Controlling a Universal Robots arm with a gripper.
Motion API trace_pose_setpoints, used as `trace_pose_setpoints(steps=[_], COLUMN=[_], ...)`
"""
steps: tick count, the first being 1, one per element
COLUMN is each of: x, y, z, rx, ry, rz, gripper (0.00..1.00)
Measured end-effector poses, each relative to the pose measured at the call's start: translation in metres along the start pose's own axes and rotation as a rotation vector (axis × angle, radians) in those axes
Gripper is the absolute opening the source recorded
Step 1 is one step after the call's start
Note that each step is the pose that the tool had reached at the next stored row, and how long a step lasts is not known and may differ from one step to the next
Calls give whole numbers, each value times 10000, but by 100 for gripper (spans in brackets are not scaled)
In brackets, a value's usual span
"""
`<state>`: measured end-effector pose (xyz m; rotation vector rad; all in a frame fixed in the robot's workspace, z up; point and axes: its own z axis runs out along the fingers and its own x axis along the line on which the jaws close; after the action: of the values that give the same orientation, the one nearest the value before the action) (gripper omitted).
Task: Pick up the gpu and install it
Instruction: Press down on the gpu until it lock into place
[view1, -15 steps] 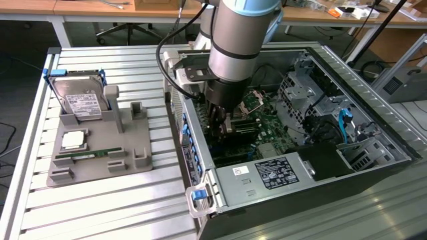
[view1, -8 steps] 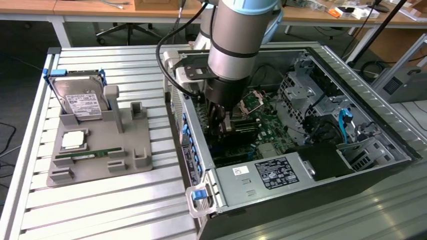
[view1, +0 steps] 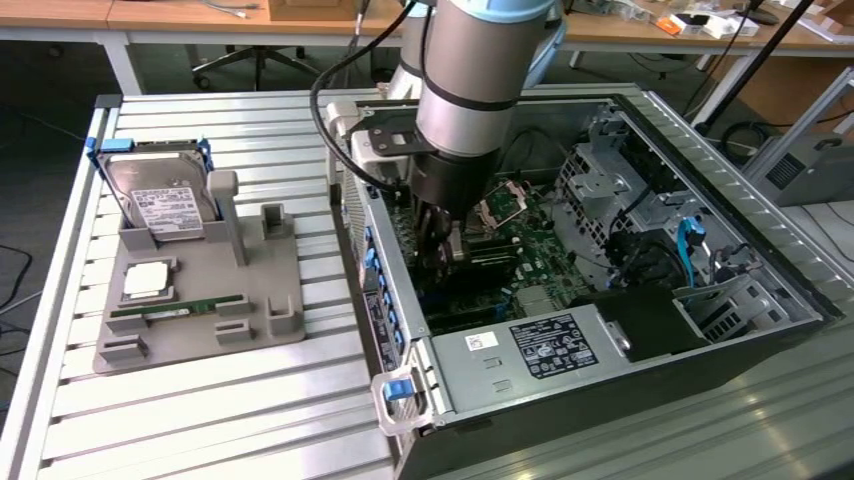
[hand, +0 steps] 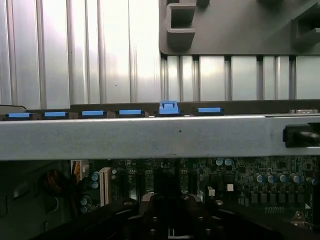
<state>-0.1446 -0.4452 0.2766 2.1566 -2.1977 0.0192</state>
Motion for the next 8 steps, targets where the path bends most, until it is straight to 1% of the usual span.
trace_pose_setpoints(steps=[2, 3, 5, 8], x=[-4, -14, -40, -105], y=[3, 4, 7, 39], z=[-63, -109, -134, -138], rx=[1, 2, 2, 3], ry=[23, 45, 74, 79], rz=[1, 2, 3, 3], gripper=[11, 11, 11, 11])
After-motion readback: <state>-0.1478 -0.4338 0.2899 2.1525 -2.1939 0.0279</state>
